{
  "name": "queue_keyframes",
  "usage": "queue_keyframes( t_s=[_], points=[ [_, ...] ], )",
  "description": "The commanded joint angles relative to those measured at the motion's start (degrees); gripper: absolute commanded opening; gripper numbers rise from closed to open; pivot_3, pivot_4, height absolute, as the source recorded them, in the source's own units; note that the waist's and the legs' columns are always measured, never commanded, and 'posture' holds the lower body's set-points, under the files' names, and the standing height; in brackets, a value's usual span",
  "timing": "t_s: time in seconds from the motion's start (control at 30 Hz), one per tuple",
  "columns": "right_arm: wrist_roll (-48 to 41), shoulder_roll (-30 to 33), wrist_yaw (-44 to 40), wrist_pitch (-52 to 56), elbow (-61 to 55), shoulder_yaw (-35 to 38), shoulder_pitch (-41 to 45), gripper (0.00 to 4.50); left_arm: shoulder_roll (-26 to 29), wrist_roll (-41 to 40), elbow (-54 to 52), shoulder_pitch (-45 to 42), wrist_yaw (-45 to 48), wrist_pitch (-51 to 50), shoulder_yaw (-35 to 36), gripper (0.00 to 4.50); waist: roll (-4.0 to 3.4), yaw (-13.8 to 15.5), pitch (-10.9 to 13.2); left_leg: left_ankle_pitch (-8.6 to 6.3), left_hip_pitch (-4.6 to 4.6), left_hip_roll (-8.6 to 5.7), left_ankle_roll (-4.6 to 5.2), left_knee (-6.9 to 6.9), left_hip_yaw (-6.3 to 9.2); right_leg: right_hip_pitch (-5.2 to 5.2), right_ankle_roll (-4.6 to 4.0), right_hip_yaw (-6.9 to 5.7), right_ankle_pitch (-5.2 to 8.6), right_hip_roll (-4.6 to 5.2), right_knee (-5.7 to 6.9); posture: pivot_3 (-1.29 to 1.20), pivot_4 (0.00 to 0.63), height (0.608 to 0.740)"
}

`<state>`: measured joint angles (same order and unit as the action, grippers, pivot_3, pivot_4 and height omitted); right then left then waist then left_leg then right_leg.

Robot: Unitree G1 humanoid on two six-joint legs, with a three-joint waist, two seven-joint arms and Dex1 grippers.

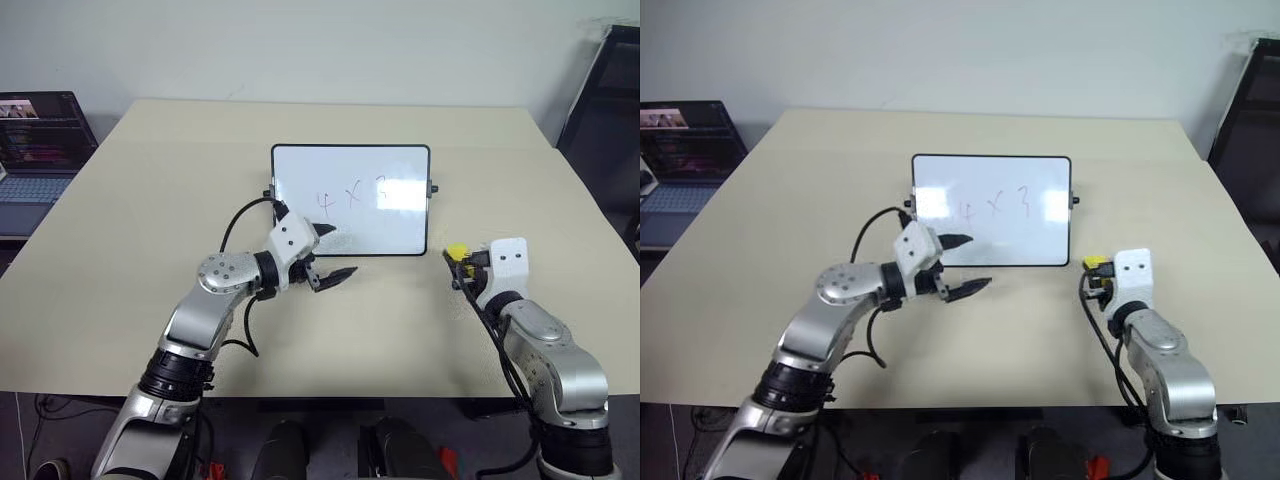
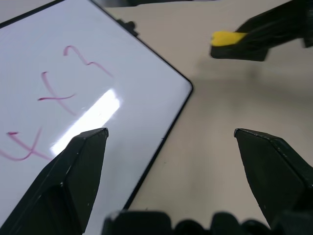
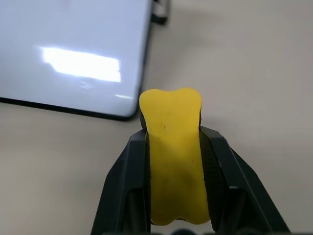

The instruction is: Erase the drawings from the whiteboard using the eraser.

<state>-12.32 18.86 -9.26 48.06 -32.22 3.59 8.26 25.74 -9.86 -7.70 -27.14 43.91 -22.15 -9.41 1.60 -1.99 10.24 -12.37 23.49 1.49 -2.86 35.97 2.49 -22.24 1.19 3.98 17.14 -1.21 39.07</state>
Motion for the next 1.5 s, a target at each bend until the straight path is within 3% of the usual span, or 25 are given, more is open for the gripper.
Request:
queue_keyframes(
  t_s=[0.03,0.2,0.43,0.63,1.13,1.5],
  points=[
    [0.0,2.6,-3.1,-1.8,-5.0,-2.1,1.5,1.02,-0.7,0.9,-3.8,-2.0,-4.9,-5.8,1.5,4.50,0.00,0.1,0.0,0.00,0.00,0.00,0.00,0.02,0.02,0.00,0.00,-0.02,0.00,-0.01,0.00,0.00,0.150,0.740],
    [0.8,2.9,-4.2,-3.3,-1.3,-4.8,9.2,1.02,-1.6,2.1,-3.7,-5.5,-9.4,-11.7,1.3,4.50,0.01,0.0,0.0,0.01,-0.01,-0.03,0.00,0.10,-0.01,0.03,0.12,-0.03,-0.07,-0.04,0.00,0.00,0.150,0.740],
    [5.2,-0.7,-4.1,-10.8,17.7,-8.7,26.0,1.02,-2.7,3.7,-3.5,-8.0,-12.8,-15.5,0.5,4.50,0.01,0.0,0.0,0.01,-0.04,-0.02,0.00,0.09,-0.09,0.02,-0.09,-0.04,-0.25,-0.05,0.01,0.00,0.150,0.740],
    [8.9,-3.0,-5.3,-18.9,33.3,-10.6,35.1,1.02,-3.4,3.5,-3.5,-9.4,-13.7,-16.3,1.0,4.50,0.01,0.1,0.0,0.01,0.07,-0.05,0.00,0.07,-0.07,-0.06,-0.14,-0.04,-0.28,0.06,-0.01,0.00,0.150,0.740],
    [13.0,-6.6,-4.1,-27.6,53.9,-10.0,42.9,1.02,-3.1,4.1,-4.9,-9.2,-12.4,-14.2,-1.0,4.50,0.00,0.1,0.0,0.01,0.10,-0.06,0.00,0.08,-0.03,-0.07,-0.15,-0.06,-0.28,0.27,0.02,0.00,0.150,0.740],
    [14.7,-5.6,-8.1,-23.6,54.8,-11.7,41.5,1.01,-3.7,4.4,-2.8,-9.1,-12.0,-11.7,-1.2,4.50,0.00,0.0,0.0,0.01,0.06,-0.06,0.00,0.09,-0.04,-0.06,-0.15,-0.06,-0.29,0.27,0.07,0.00,0.150,0.740]
  ],
)
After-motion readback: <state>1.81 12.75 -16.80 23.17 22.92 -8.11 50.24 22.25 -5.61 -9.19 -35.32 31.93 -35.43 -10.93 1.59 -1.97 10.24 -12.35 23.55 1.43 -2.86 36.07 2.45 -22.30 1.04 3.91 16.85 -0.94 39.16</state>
